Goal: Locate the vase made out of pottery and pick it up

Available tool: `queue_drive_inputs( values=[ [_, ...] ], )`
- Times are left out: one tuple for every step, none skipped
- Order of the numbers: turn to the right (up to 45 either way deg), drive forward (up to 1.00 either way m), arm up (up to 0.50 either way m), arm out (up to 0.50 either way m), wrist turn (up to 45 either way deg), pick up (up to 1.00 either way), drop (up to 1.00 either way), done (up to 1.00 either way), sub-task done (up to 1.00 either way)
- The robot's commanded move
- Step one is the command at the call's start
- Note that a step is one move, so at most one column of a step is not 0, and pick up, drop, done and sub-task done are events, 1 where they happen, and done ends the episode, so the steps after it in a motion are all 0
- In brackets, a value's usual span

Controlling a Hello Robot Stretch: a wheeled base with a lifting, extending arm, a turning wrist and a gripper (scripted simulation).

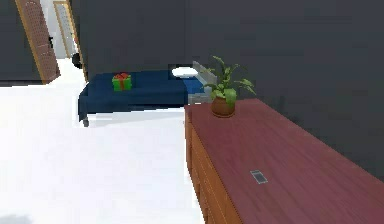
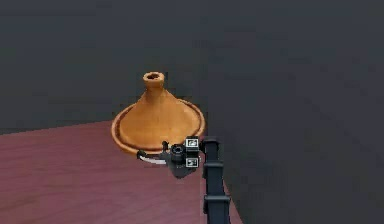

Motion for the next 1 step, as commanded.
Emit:
queue_drive_inputs(
  values=[
    [0.0,0.0,0.0,0.0,0.0,0.0,0.0,1.0,0.0]
  ],
)
